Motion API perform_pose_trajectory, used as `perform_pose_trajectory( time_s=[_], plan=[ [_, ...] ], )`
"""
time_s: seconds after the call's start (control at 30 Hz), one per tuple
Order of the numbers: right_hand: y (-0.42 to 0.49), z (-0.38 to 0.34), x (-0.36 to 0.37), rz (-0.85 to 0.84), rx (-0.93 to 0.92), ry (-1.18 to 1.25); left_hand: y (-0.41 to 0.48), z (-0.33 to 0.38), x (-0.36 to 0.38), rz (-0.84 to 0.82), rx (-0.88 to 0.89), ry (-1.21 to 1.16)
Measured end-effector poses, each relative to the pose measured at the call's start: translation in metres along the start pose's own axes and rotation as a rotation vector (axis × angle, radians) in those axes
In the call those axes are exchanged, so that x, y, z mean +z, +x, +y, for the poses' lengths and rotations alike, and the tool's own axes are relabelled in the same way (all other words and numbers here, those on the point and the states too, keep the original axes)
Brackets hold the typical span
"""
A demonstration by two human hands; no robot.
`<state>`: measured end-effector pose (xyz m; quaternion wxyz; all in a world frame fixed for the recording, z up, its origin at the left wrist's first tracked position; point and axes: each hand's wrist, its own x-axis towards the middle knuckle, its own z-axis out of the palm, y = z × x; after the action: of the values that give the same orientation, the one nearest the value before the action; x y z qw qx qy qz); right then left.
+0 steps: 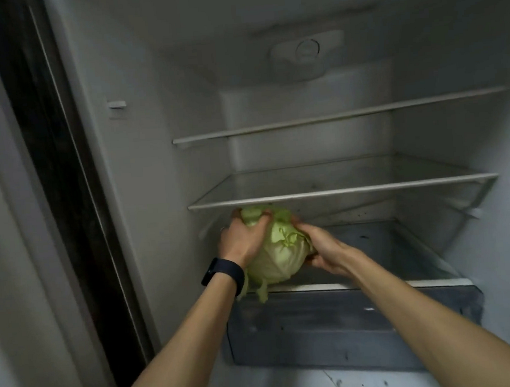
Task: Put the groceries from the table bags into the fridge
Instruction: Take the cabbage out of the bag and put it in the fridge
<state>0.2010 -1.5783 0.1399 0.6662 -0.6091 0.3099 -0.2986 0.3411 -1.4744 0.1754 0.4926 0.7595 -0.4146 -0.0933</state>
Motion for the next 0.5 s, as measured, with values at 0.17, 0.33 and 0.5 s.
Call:
perform_pose_trajectory(
  time_s=[0.17, 0.33, 0.5],
  plan=[
    [0.004, -0.005, -0.007, 0.066, -0.038, -0.333, -0.004, -0.009, 0.012, 0.007, 0.035, 0.164],
    [0.023, 0.024, -0.038, 0.209, -0.096, -0.505, -0.029, -0.017, 0.045, 0.046, 0.024, 0.247],
    [-0.007, 0.018, -0.043, 0.217, -0.222, -0.684, -0.037, -0.020, 0.069, 0.088, 0.066, 0.090]
  ],
)
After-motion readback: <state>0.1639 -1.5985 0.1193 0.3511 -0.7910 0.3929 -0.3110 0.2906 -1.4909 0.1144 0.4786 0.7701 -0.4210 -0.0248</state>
